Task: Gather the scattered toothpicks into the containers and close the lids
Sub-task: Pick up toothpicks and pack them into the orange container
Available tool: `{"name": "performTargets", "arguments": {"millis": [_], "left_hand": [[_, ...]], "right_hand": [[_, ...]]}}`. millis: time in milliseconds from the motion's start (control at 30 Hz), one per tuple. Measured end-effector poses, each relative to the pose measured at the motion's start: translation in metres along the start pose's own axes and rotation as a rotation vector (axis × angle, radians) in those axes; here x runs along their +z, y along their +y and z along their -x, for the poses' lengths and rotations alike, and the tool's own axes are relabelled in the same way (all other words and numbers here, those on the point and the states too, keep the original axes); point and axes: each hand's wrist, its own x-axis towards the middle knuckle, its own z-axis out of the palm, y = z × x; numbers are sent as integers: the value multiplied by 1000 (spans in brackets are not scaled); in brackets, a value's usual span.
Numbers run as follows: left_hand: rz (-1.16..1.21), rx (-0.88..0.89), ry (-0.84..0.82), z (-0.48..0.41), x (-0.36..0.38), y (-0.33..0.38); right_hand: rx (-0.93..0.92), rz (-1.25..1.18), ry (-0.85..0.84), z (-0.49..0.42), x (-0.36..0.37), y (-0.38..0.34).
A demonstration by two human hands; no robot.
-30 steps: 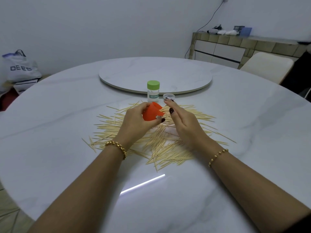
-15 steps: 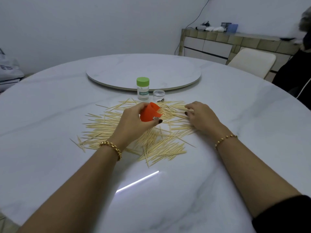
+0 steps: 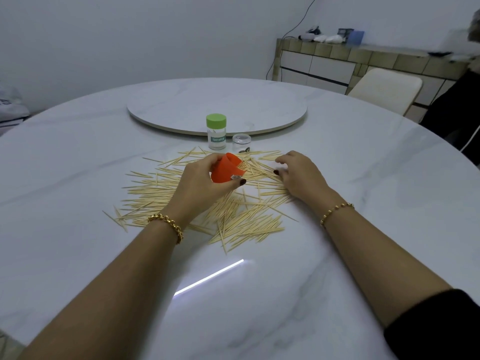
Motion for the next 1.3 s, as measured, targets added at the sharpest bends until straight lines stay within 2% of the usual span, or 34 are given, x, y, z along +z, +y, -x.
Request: {"name": "performTargets", "arguments": {"millis": [167, 533, 733, 900, 1167, 1300], "left_hand": [[-12, -2, -9, 0, 0, 1], [-8, -1, -9, 1, 0, 1], [-29, -5, -8, 2, -1, 1], [-34, -19, -3, -1, -3, -3], [-81, -48, 34, -4, -6, -11], [-94, -55, 57, -6, -8, -14]], "right_hand": [[39, 21, -94, -1, 1, 3], [-19, -8, 97, 2, 9, -12], [-32, -109, 216, 1, 8, -9], [-102, -182, 310, 2, 3, -16], [-318, -297, 376, 8, 2, -37], [-410, -249, 403, 9, 3, -50]]}}
